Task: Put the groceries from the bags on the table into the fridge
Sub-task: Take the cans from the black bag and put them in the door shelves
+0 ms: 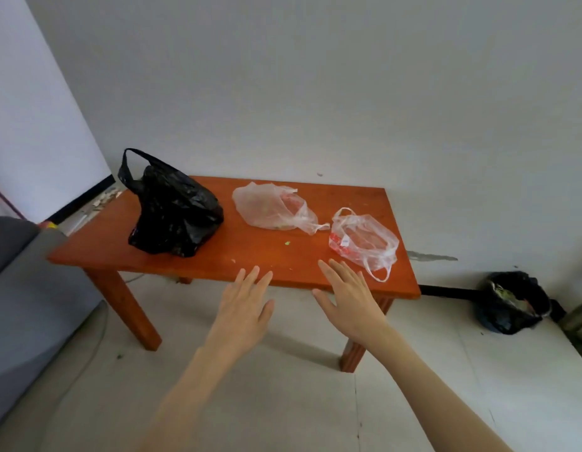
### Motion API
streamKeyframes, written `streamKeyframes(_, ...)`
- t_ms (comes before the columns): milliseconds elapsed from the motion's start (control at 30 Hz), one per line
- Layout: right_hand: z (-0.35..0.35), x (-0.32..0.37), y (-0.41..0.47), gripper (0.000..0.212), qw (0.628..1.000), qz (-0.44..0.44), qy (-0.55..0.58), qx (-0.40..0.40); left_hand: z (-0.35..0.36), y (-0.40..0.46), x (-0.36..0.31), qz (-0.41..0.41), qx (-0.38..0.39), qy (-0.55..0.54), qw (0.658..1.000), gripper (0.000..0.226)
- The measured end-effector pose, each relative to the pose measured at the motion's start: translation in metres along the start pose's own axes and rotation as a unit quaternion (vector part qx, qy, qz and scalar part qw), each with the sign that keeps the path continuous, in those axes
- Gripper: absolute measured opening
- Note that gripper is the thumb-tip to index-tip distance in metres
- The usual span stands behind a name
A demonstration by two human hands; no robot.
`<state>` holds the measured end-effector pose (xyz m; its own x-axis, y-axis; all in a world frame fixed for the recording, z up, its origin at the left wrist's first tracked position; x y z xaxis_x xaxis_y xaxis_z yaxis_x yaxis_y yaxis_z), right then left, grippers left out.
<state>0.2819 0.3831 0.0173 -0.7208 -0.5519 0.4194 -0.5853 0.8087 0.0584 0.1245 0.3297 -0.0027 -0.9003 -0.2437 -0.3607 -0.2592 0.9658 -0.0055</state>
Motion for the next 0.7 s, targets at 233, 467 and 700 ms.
streamKeyframes(233, 0.044, 0.018, 0.102, 0.058, 0.999, -0.024, 0.01, 0.041, -0.013, 0.077, 0.076, -0.029, -0.032, -0.031, 0.999, 0.055)
streamKeyframes(467, 0.074, 0.058, 0.228, 0.056, 0.997, -0.038, 0.059, 0.026, -0.087, 0.181, 0.16, 0.007, -0.2, -0.017, 0.98, 0.055)
streamKeyframes(700, 0.111, 0.097, 0.352, 0.051, 0.971, 0.035, 0.231, 0.043, -0.126, 0.296, 0.261, -0.082, -0.16, 0.073, 0.981, 0.078)
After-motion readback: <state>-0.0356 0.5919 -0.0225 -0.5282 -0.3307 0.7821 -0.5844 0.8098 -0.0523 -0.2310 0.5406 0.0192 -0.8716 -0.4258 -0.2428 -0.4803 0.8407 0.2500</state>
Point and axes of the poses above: each hand's wrist, its own y-axis towards the middle knuckle, its own z-axis out of the palm, x = y × z, the point moved 8 cm from there along y, towards the middle knuckle, and after that the axes turned 8 degrees about -z, right-handed, at the moved point
